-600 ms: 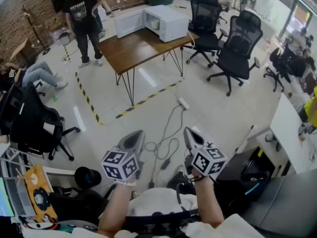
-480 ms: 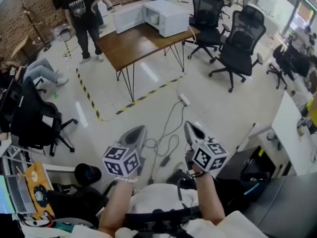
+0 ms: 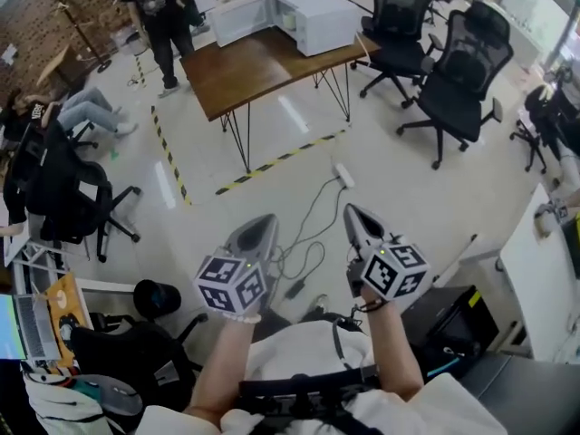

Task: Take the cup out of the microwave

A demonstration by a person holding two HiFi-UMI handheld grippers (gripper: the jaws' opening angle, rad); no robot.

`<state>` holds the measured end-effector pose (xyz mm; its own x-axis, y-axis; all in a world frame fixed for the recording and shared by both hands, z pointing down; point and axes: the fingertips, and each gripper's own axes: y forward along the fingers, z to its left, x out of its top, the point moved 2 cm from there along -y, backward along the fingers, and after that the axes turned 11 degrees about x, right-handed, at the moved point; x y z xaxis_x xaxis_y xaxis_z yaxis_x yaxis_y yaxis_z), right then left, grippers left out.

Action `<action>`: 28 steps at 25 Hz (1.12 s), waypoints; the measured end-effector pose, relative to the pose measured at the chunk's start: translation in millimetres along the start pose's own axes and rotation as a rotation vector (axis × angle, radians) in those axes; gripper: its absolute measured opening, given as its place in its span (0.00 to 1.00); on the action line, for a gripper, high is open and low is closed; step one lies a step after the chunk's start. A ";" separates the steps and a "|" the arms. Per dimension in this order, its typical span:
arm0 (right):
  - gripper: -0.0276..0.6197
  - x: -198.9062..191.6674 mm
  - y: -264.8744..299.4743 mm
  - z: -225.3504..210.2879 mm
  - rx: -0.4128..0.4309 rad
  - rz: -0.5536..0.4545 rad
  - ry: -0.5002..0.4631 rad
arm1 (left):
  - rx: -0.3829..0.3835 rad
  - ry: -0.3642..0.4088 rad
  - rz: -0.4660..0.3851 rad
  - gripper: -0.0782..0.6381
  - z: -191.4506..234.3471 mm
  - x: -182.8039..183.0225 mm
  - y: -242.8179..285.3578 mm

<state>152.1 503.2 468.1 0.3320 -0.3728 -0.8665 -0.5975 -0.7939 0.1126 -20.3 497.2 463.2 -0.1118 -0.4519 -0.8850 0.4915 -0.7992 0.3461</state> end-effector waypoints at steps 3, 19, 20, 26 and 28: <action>0.05 -0.8 6.1 -13.6 0.023 0.017 0.012 | 0.026 -0.015 0.005 0.11 -0.2 -1.7 13.5; 0.05 30.8 103.8 -82.2 -0.016 0.052 0.045 | 0.001 -0.035 0.044 0.11 52.5 42.9 123.9; 0.05 34.3 119.3 -83.3 -0.016 0.055 0.038 | -0.008 -0.032 0.045 0.11 62.6 49.7 134.0; 0.05 66.1 205.0 -87.2 -0.043 0.048 0.014 | -0.062 -0.015 0.043 0.11 119.1 104.1 182.8; 0.05 76.6 230.9 -87.1 -0.053 0.037 0.013 | -0.079 -0.004 0.039 0.11 136.1 121.5 196.3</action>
<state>103.2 249.5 470.0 0.3198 -0.4085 -0.8549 -0.5700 -0.8037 0.1707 -55.0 231.5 466.0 -0.0946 -0.4843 -0.8698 0.5619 -0.7472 0.3549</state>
